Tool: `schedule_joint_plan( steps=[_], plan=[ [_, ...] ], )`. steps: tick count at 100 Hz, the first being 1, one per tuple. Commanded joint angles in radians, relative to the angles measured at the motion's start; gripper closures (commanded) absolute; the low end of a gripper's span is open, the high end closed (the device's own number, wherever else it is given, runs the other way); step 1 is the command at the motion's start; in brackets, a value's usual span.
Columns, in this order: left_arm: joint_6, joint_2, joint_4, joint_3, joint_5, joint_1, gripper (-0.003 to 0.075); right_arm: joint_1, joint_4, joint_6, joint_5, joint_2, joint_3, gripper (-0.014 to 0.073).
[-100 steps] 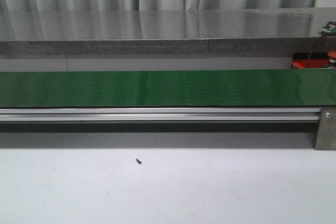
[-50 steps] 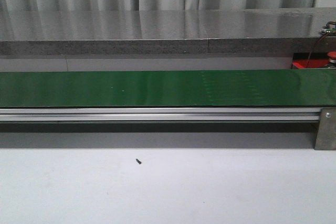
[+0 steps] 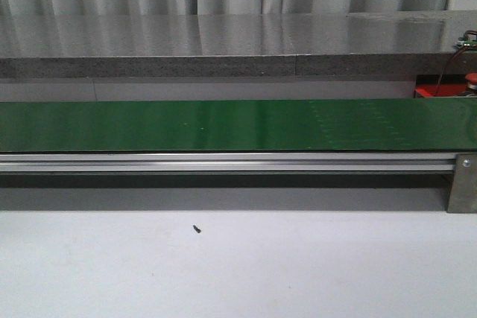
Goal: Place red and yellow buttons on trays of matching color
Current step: 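Move the left gripper over the yellow buttons on the table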
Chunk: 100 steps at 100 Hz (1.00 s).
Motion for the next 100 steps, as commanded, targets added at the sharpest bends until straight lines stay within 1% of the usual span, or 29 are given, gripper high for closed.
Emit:
schedule_joint_plan(
  steps=[1,9,21,29,40,59,83,100],
  plan=[
    [-0.017,0.091,-0.012,-0.148,0.001,0.015,0.0186,-0.002,0.020,-0.009,-0.066,-0.002,-0.024,0.0690],
    [-0.043,0.214,0.021,-0.259,0.065,0.019,0.0186,-0.002,0.020,-0.009,-0.066,-0.002,-0.024,0.0690],
    [-0.140,0.371,0.155,-0.430,0.152,0.019,0.0186,-0.002,0.020,-0.009,-0.066,-0.002,-0.024,0.0690],
    [-0.177,0.456,0.224,-0.518,0.183,0.019,0.0186,-0.002,0.020,-0.009,-0.066,-0.002,-0.024,0.0690],
    [-0.195,0.546,0.276,-0.608,0.202,0.019,0.0186,-0.002,0.020,-0.009,-0.066,-0.002,-0.024,0.0690],
    [-0.253,0.600,0.382,-0.640,0.115,0.019,0.0186,-0.002,0.020,-0.009,-0.066,-0.002,-0.024,0.0690],
    [-0.256,0.658,0.390,-0.640,0.087,0.019,0.0186,-0.002,0.020,-0.009,-0.066,-0.002,-0.024,0.0690],
    [-0.265,0.694,0.427,-0.647,0.047,0.019,0.0186,-0.002,0.020,-0.009,-0.066,-0.002,-0.024,0.0690]
  ],
)
